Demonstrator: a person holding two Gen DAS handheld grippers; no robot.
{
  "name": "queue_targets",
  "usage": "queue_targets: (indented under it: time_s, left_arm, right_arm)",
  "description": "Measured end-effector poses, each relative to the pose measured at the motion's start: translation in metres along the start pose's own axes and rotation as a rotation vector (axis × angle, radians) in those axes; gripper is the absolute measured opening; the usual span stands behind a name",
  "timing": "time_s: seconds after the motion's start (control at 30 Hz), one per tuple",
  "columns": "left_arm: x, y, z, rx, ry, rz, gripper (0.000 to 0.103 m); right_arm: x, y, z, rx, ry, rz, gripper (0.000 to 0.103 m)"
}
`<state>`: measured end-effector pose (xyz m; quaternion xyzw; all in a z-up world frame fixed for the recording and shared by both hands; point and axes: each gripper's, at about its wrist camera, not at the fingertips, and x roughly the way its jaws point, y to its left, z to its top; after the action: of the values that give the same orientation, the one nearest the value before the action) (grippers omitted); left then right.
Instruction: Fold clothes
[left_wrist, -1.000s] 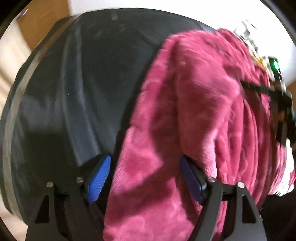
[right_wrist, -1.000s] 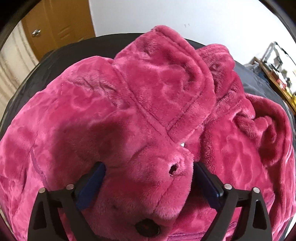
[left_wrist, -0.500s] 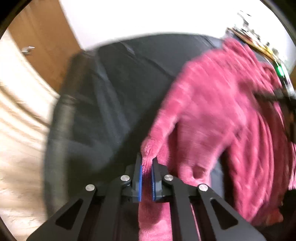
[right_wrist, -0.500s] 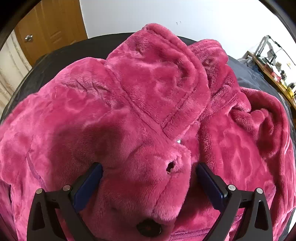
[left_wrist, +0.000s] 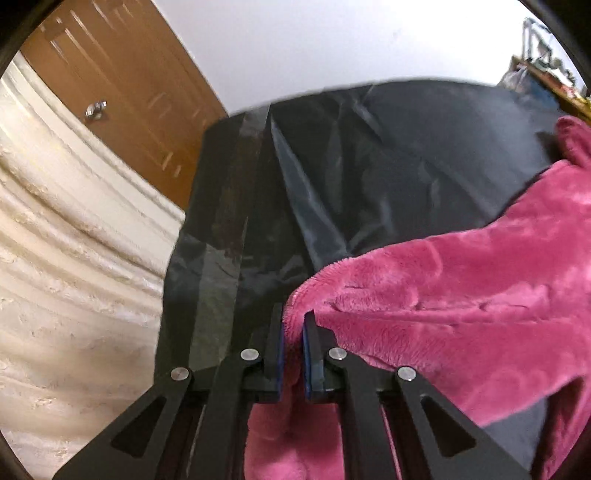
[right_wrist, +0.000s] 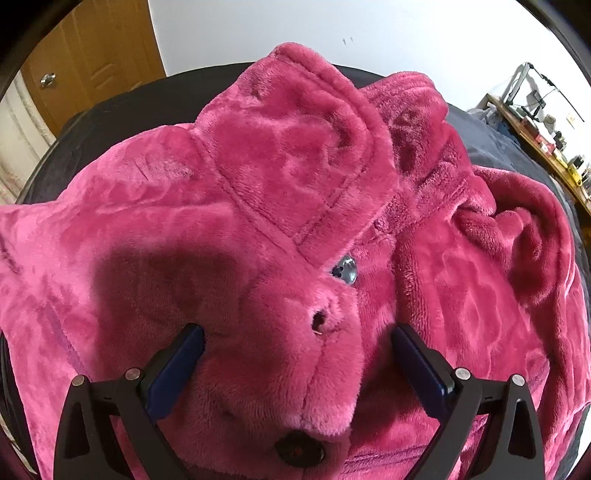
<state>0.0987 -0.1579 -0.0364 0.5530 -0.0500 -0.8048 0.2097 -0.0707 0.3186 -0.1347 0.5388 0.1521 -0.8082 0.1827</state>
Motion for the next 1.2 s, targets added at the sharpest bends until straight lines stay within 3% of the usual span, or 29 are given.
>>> queue_targets:
  time_s: [0.2, 0.43, 0.6, 0.7, 1.0, 1.2]
  left_arm:
    - [0.006, -0.007, -0.007, 0.04, 0.034, 0.027, 0.017]
    - [-0.007, 0.018, -0.01, -0.124, 0.048, -0.065, 0.023]
    - [-0.026, 0.011, -0.007, -0.107, 0.008, -0.066, 0.024]
    - [-0.036, 0.009, -0.006, -0.103, -0.013, -0.074, 0.026]
    - [-0.043, 0.01, 0.004, -0.167, -0.003, -0.086, 0.026]
    - [-0.068, -0.007, 0.0, -0.193, -0.019, -0.09, 0.034]
  right_arm:
    - [-0.022, -0.017, -0.006, 0.022, -0.039, 0.011, 0.102]
    - [-0.044, -0.004, -0.005, 0.003, -0.111, 0.111, 0.102]
    - [-0.015, 0.026, -0.018, -0.07, -0.015, 0.09, 0.102]
    - [-0.003, 0.032, -0.02, -0.099, -0.008, 0.049, 0.103]
    - [-0.008, 0.023, -0.019, -0.089, 0.009, 0.073, 0.103]
    - [-0.053, -0.019, -0.037, -0.007, -0.105, 0.067, 0.103]
